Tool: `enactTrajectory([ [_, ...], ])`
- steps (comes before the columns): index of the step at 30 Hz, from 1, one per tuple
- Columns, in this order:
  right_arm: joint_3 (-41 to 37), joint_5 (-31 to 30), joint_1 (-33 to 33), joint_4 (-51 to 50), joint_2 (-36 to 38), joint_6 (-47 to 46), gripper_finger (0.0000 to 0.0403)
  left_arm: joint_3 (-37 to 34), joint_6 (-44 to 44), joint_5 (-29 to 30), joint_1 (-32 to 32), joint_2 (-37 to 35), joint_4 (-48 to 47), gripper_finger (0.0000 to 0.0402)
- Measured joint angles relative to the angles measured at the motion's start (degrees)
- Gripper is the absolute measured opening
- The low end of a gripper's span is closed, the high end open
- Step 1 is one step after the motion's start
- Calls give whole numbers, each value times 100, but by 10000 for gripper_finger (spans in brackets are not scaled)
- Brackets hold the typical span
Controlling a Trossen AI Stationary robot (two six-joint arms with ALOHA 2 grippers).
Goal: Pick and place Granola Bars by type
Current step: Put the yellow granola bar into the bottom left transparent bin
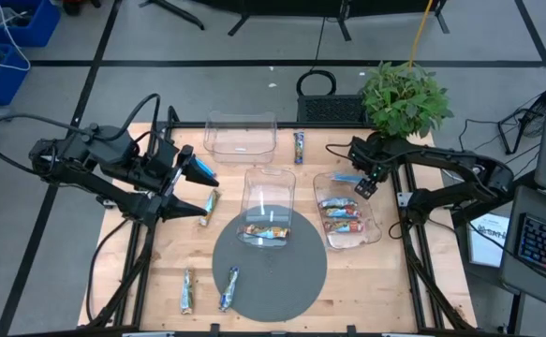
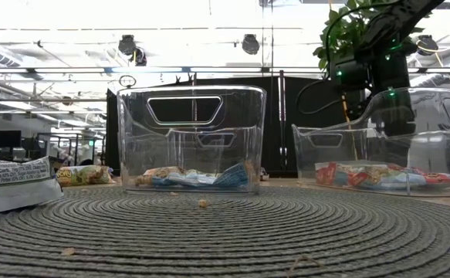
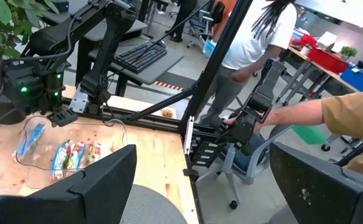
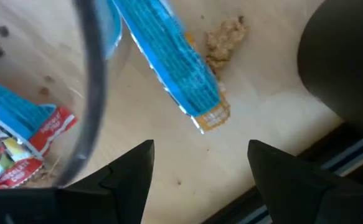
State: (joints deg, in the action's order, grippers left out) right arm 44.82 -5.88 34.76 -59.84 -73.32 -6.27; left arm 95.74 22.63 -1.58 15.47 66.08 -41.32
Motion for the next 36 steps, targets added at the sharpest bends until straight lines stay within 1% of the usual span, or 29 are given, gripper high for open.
enactTrajectory([
  [8,0,-10,0,85,182,548,251,0,37,0,-1,0,2,367],
  [12,0,-48,0,342,184,1357,251,0,37,2,-1,0,0,367],
  [16,0,-621,6,359,184,2146,251,0,142,0,-1,0,0,367],
  [19,0,-758,34,407,184,2916,251,0,187,0,0,0,-2,367],
  [21,0,-745,44,505,184,3411,251,0,195,0,-1,0,-2,367],
  [23,0,-723,44,635,184,3720,251,0,208,0,-1,0,-2,367],
  [28,-40,-474,44,868,189,4269,251,0,208,8,1,0,-2,367],
  [36,-532,-438,44,1323,189,4958,251,0,322,13,0,0,-2,367],
])
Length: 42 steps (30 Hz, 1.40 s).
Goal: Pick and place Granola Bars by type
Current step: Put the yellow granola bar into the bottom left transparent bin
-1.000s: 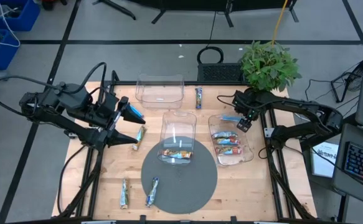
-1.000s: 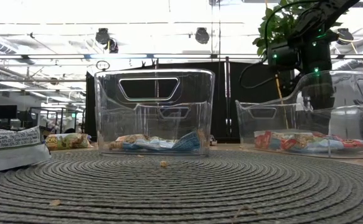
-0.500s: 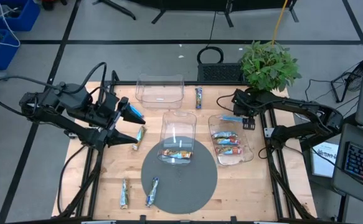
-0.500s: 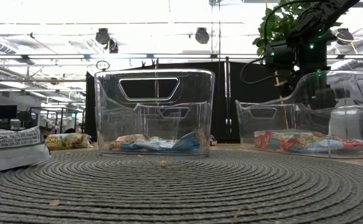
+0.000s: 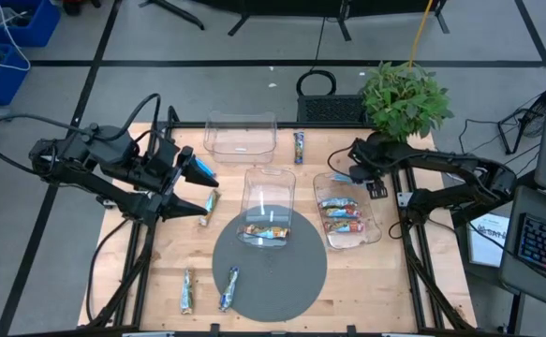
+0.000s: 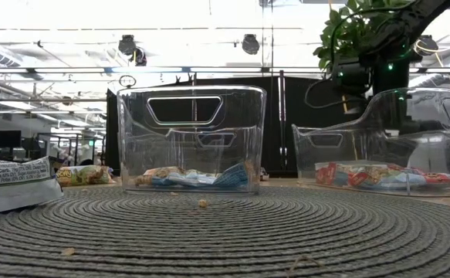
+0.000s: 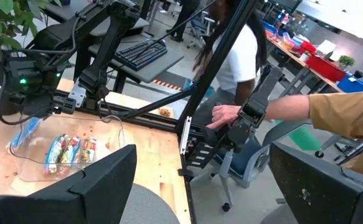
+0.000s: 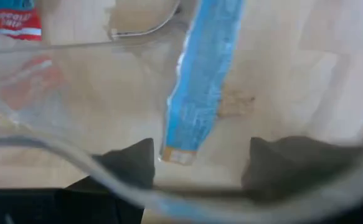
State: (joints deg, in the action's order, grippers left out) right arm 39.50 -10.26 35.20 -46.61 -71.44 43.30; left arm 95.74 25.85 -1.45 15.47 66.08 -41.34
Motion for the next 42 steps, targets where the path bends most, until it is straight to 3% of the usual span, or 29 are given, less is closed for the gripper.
enactTrajectory([
  [16,-202,269,3,872,-2,274,251,0,0,9,-1,0,181,367],
  [25,-347,608,2,892,-2,-212,251,0,157,16,-1,0,212,367],
  [35,-636,469,-17,1104,13,-448,251,0,149,17,-2,0,214,367],
  [38,-642,416,-17,1179,11,-456,240,0,153,66,-7,0,214,367],
  [42,-642,417,-17,1171,9,-501,190,0,168,103,-7,0,214,367],
])
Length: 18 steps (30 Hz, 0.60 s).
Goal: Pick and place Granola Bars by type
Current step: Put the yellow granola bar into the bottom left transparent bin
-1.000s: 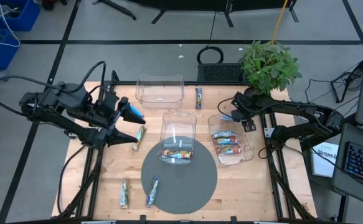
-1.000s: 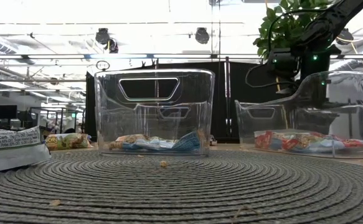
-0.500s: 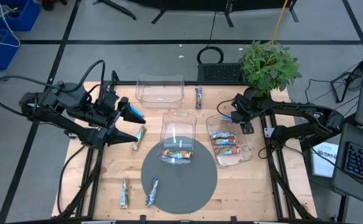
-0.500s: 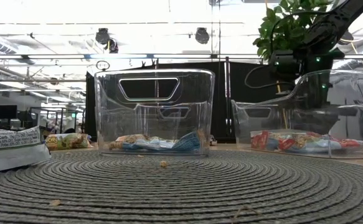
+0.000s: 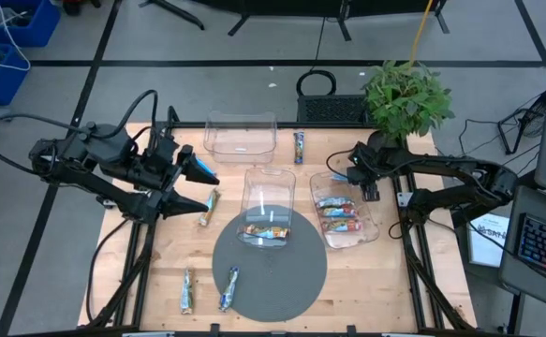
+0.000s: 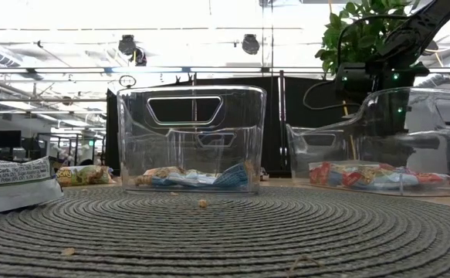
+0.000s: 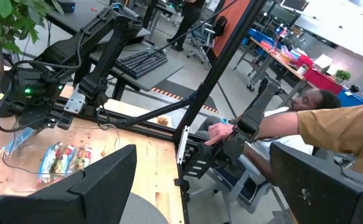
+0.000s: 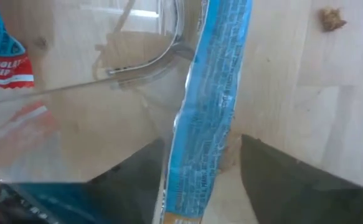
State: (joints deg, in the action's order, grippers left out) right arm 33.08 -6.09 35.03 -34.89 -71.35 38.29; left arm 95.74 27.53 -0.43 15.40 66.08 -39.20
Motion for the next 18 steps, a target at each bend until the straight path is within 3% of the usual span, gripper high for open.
enactTrajectory([
  [9,-6,-14,-1,-53,75,-127,12,0,0,0,0,0,0,367],
  [14,40,-554,-209,-343,449,-535,2,0,-2,0,0,0,0,367],
  [18,272,-588,-359,-656,865,-640,1,0,-48,0,0,0,-1,367],
])
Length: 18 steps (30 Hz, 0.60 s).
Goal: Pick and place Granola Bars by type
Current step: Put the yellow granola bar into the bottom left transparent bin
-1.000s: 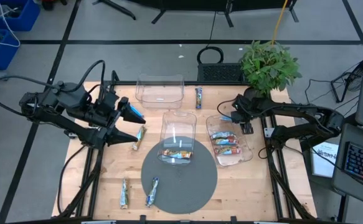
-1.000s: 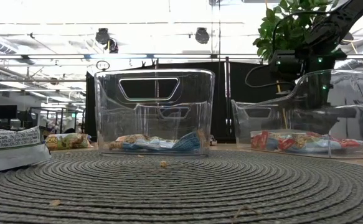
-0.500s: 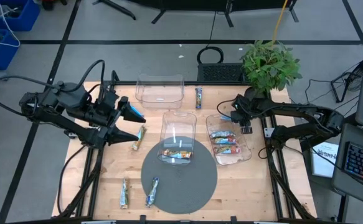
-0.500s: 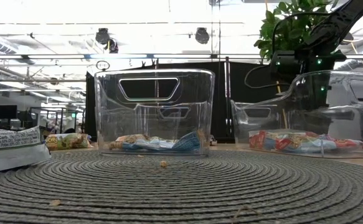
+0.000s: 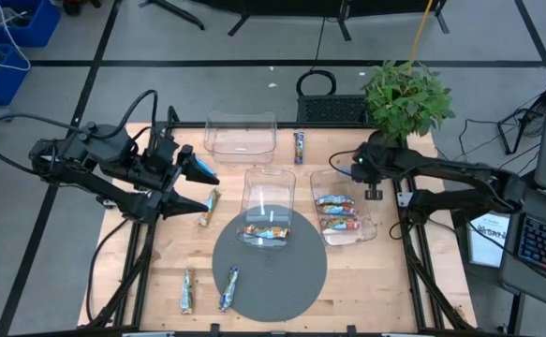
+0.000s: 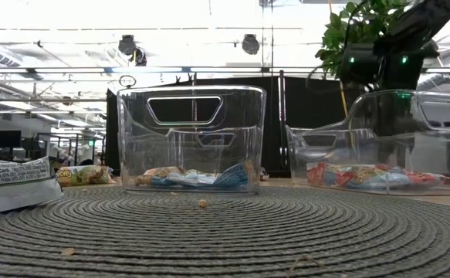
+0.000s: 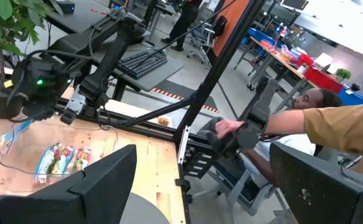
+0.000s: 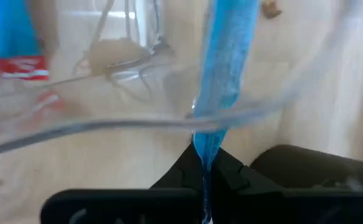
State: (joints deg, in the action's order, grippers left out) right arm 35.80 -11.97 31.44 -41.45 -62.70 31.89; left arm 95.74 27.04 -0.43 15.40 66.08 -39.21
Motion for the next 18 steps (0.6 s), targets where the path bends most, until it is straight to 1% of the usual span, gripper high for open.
enactTrajectory([
  [7,285,-249,-179,-711,494,-344,0,0,-30,-2,0,0,-1,367],
  [10,431,-464,-291,-983,592,-599,0,0,-30,-2,0,0,-1,367],
  [13,585,-483,-406,-1227,683,-723,0,0,-30,-2,0,0,-1,367],
  [18,973,-761,-579,-1499,716,-852,0,0,-28,-2,0,0,-3,367],
])
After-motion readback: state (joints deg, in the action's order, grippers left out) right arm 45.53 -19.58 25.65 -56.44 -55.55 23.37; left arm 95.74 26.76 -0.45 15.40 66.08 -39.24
